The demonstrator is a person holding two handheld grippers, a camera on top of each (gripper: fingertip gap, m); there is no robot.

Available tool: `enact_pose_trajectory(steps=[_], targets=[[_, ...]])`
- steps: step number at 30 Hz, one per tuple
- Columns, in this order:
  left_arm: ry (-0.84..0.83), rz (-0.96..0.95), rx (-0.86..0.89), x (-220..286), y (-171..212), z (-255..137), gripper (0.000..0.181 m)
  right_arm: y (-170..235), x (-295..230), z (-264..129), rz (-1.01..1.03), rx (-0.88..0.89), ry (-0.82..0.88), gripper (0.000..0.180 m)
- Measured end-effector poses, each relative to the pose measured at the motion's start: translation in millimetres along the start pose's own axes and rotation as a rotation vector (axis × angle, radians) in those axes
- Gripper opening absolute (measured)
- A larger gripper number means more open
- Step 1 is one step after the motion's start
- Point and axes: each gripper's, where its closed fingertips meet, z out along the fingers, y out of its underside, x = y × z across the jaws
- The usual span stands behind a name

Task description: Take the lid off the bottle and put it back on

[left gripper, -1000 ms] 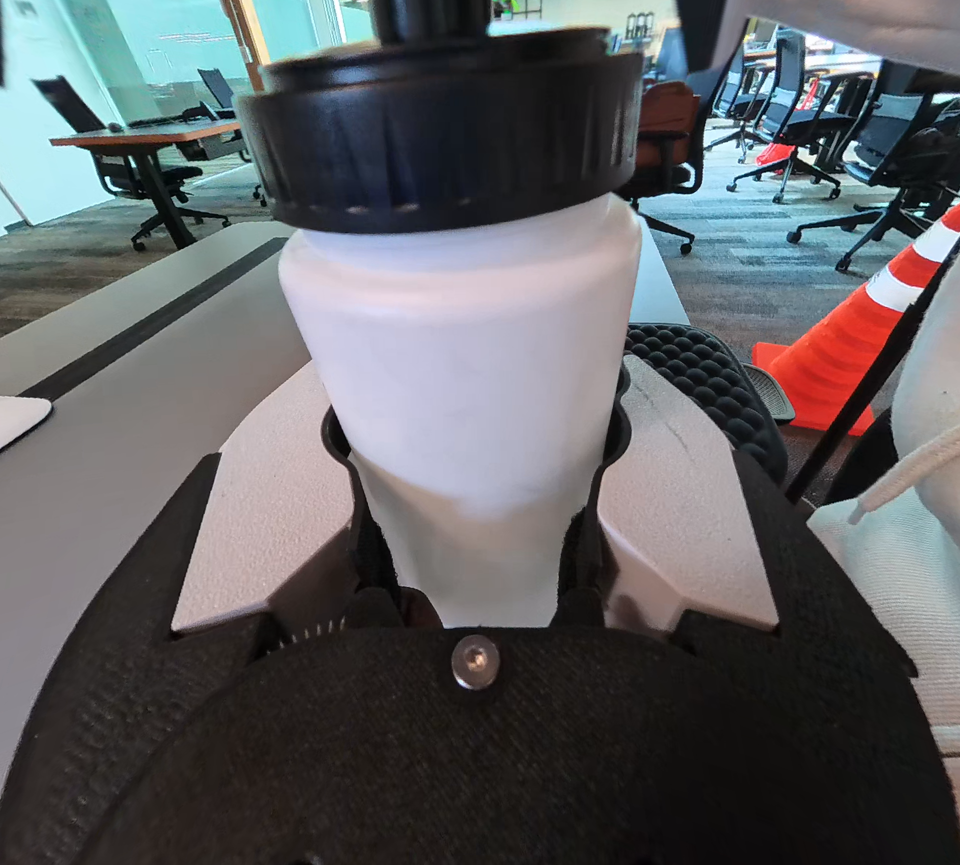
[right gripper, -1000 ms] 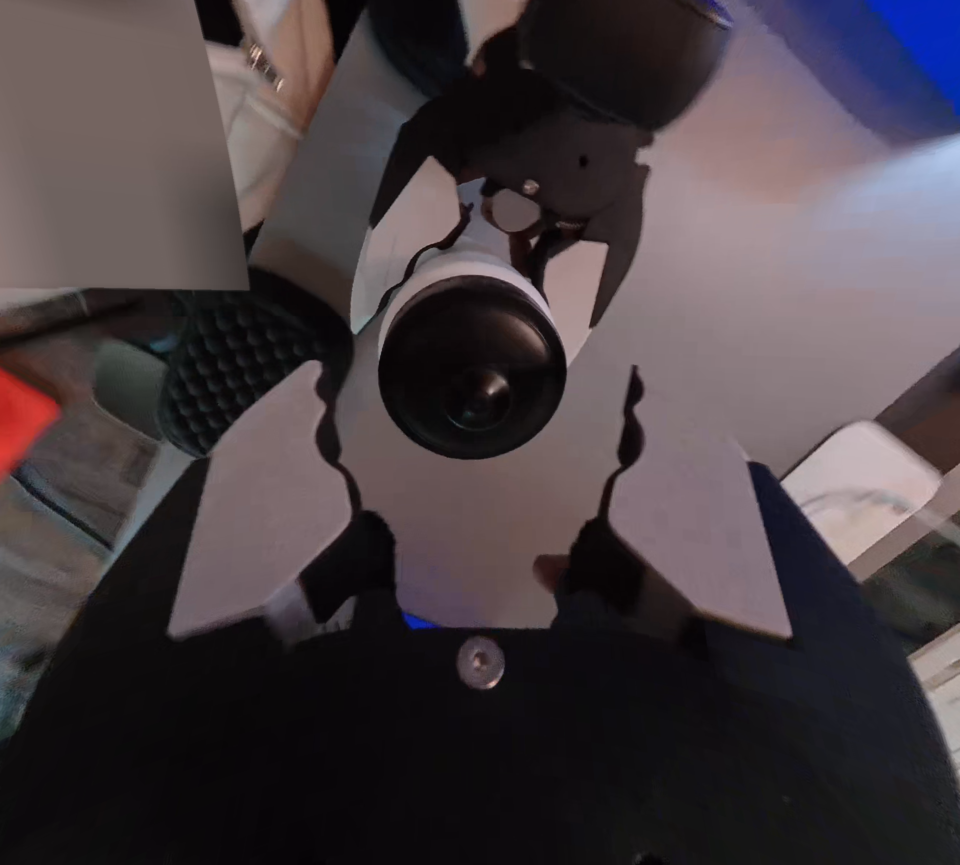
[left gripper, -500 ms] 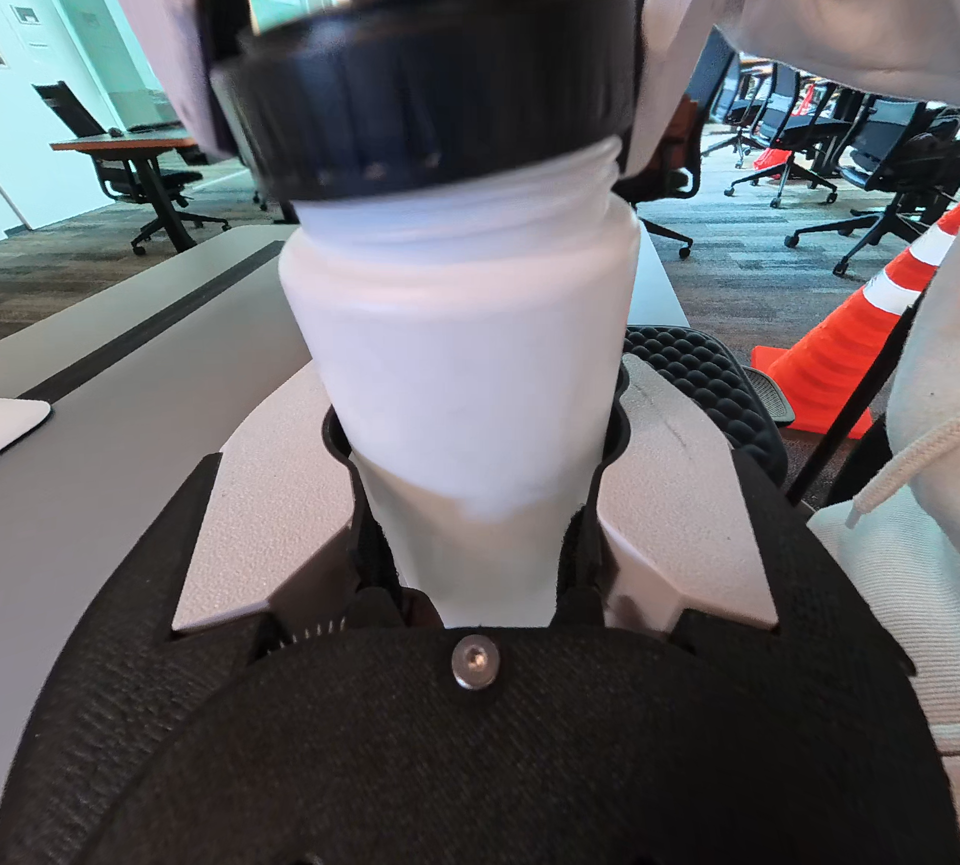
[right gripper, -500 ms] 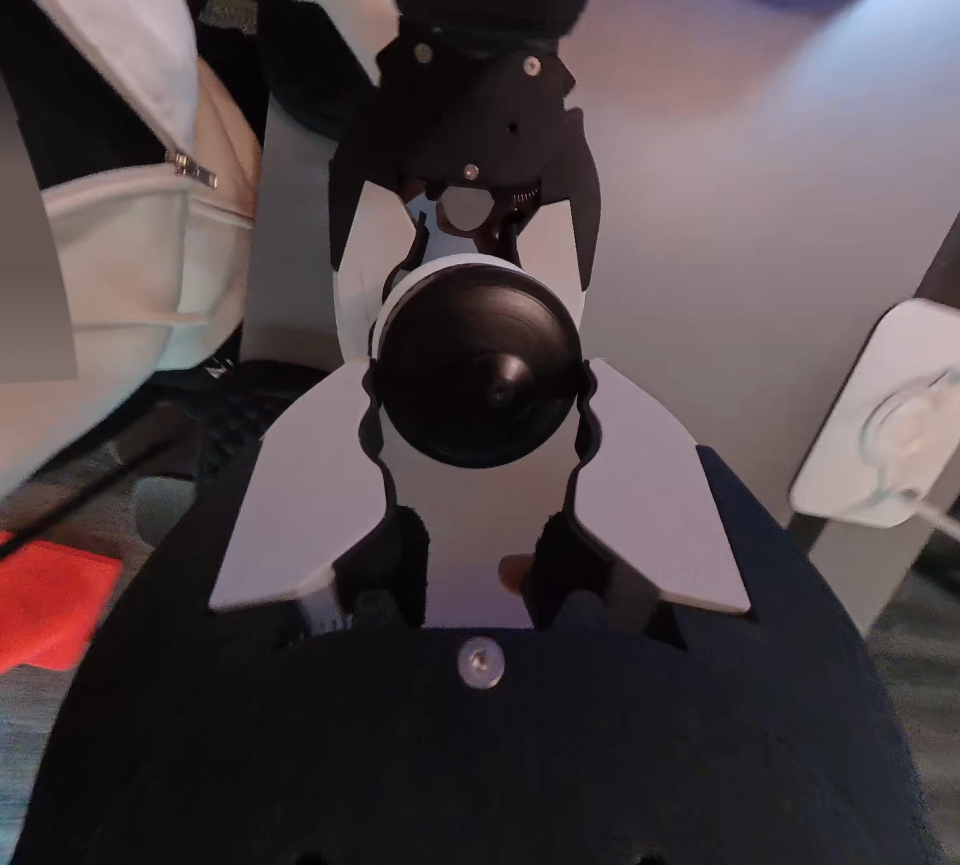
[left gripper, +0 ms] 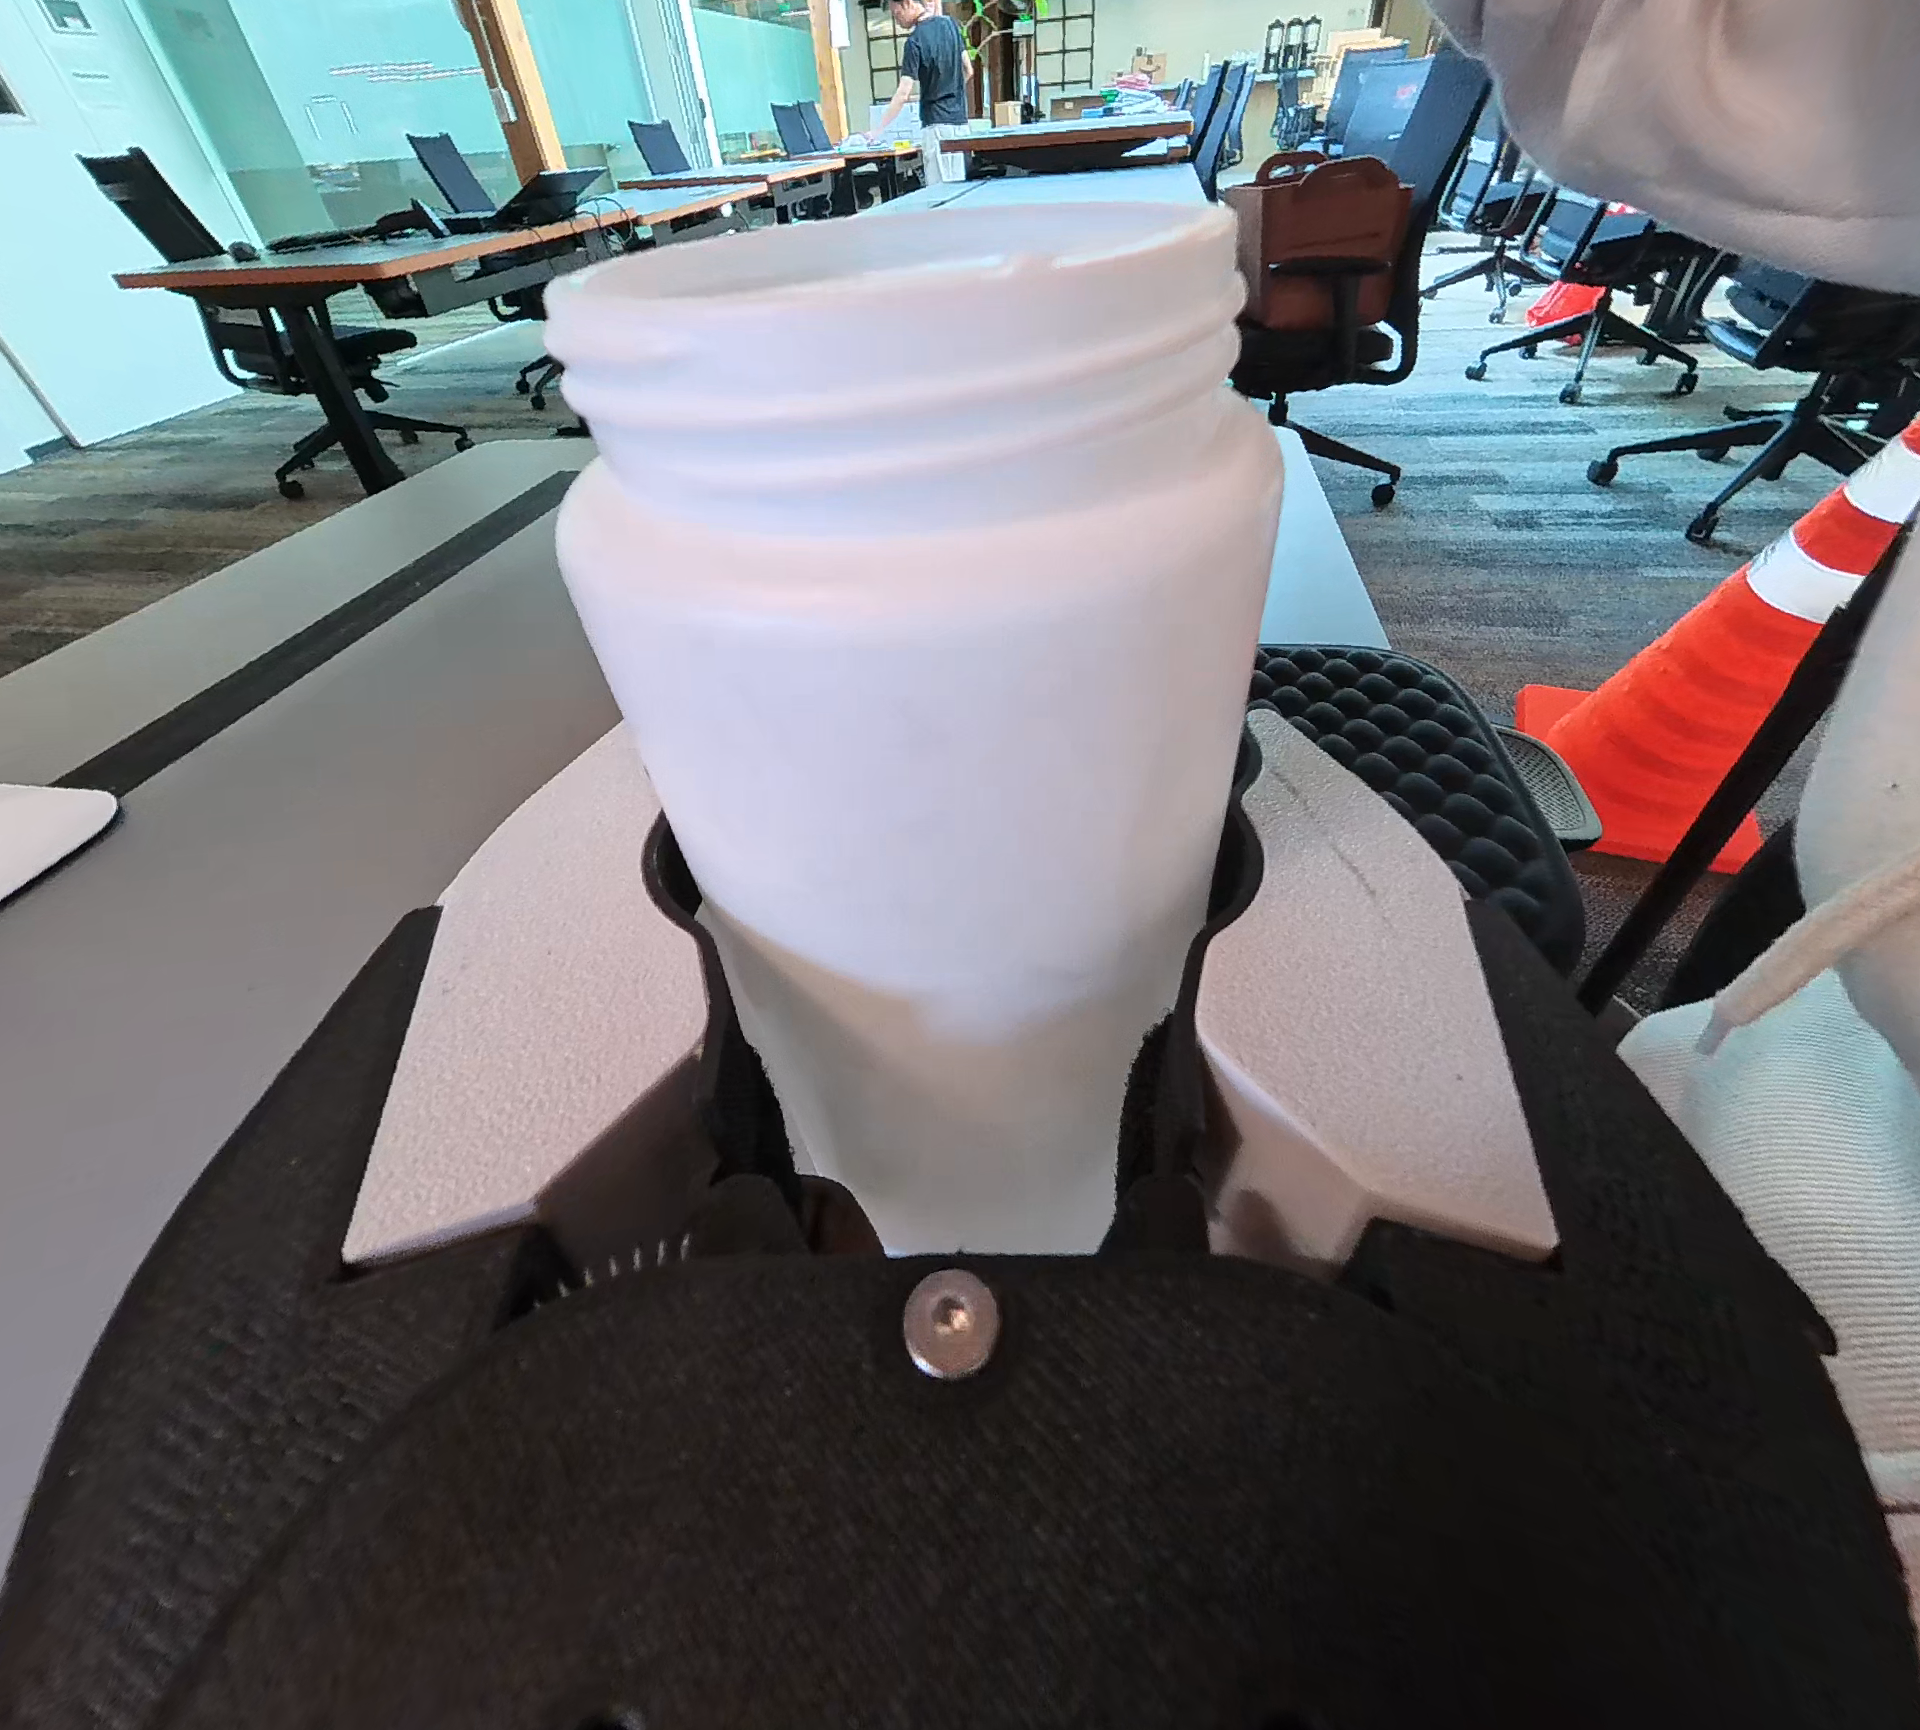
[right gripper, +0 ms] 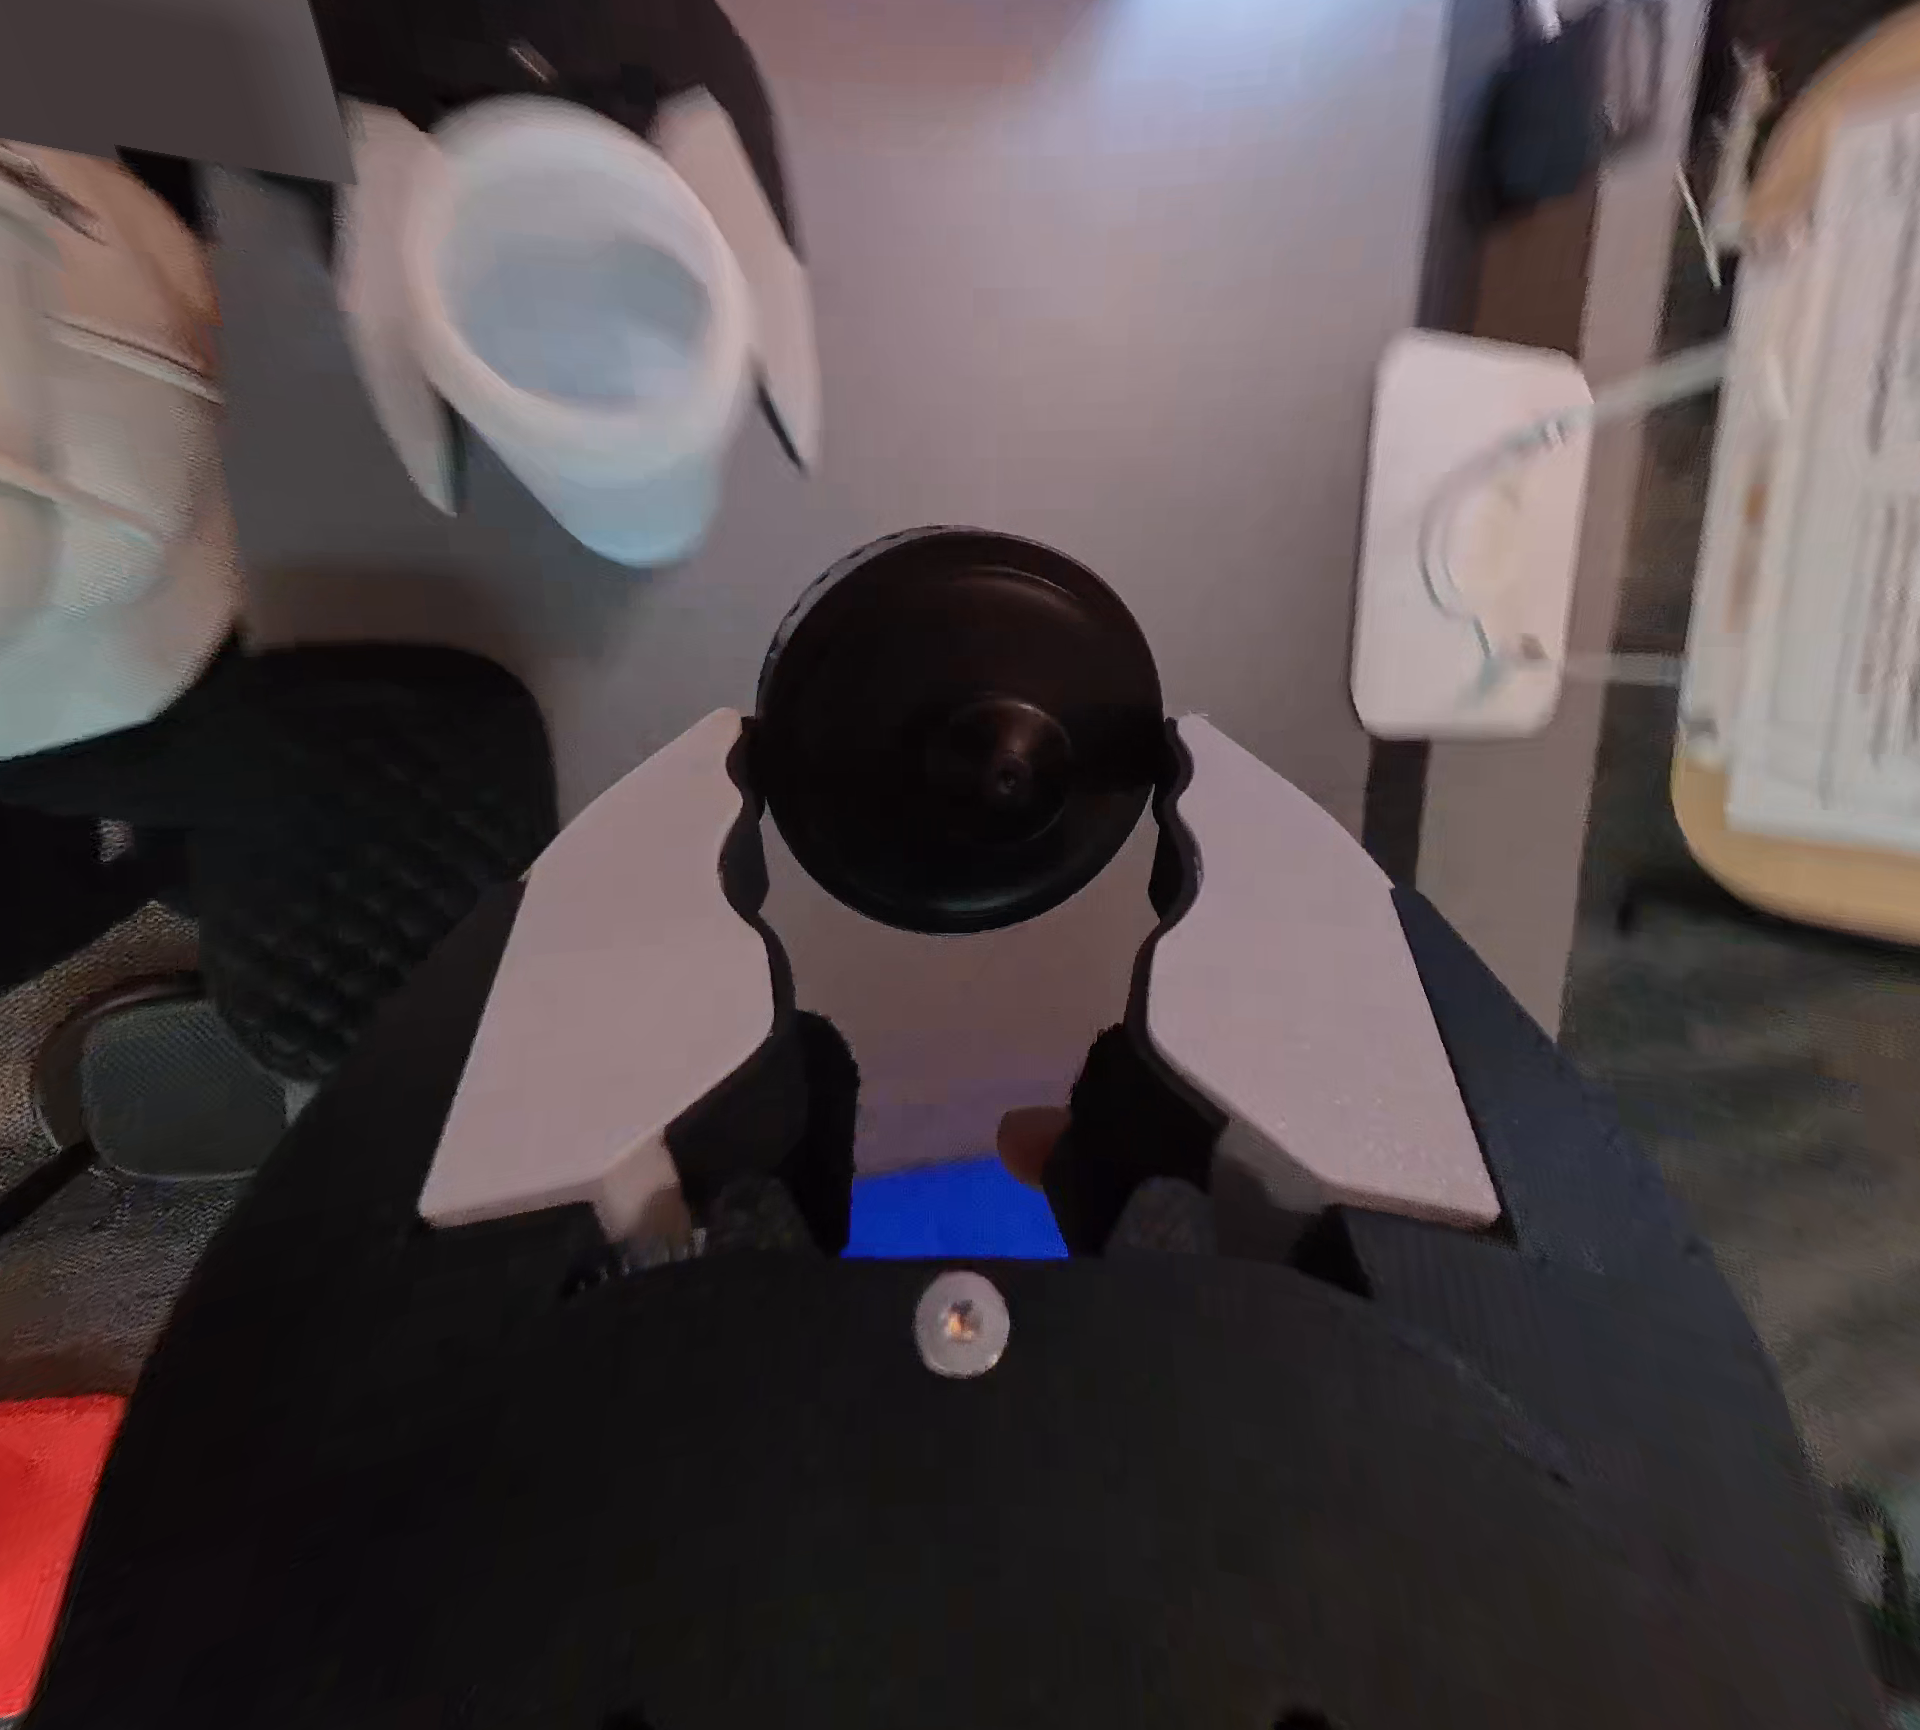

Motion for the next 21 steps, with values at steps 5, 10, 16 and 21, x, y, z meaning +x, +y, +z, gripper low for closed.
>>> enact_pose_trajectory(steps=[5,10,16,21], targets=[[-0.006,0.002,-0.003,-0.1,0.0,0.3,0.098,125.2,49.2,-22.3,0.287,-0.188,0.123,0.073],[-0.012,0.003,-0.001,-0.8,-0.2,0.5,0.098,277.9,66.8,-17.2,0.631,-0.395,0.163,0.074],[-0.013,0.004,0.001,-1.1,-0.4,0.6,0.098,406.2,57.5,25.2,0.985,-0.464,0.14,0.075],[-0.012,0.005,0.007,-1.4,-0.7,0.7,0.098,464.2,52.7,62.2,1.16,-0.513,0.153,0.075]])
